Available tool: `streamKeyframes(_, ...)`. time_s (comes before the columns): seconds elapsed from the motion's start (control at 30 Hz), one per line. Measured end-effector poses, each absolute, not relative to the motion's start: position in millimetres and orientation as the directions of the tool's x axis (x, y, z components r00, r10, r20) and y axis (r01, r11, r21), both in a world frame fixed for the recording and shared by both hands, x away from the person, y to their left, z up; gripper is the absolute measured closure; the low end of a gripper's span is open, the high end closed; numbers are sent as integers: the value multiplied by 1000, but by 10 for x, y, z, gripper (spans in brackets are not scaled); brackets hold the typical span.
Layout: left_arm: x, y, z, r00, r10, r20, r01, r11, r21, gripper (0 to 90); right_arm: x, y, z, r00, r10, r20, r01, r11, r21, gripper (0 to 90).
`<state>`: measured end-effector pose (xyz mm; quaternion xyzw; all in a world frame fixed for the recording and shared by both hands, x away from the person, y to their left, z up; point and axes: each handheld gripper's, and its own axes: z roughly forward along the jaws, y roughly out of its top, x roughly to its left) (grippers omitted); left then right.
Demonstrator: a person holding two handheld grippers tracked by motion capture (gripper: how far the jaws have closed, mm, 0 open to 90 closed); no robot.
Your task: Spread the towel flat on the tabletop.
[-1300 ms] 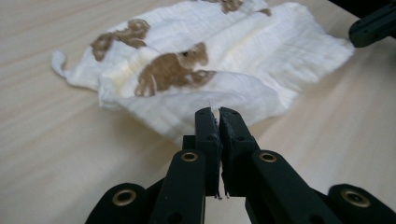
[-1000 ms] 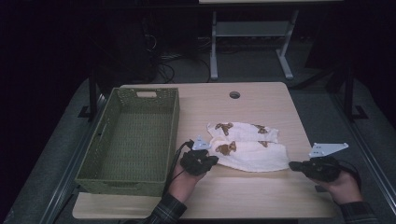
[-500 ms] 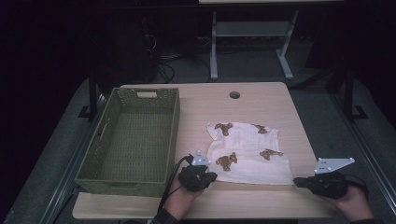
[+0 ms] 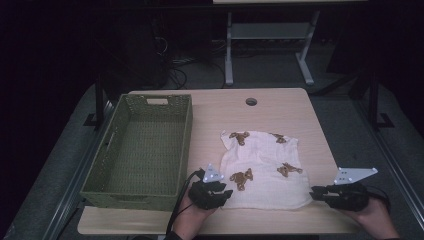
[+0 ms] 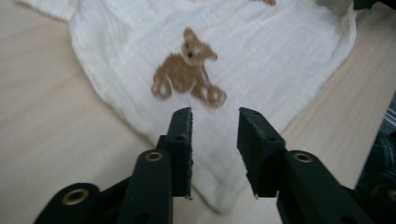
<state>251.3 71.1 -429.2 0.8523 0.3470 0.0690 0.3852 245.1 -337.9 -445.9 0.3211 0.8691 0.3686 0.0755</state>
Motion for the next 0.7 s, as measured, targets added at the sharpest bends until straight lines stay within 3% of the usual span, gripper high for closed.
streamKeyframes(0.3,2812,511,-4381,777,617,-124,515,-510,689,497,2818,-3305,-4348,-760,645,80,490,487,723,711)
streamKeyframes(0.7,3330,399,-4268,739,670,-73,510,-485,710,479,3479,-3271,-4239,-722,689,62,499,456,737,724)
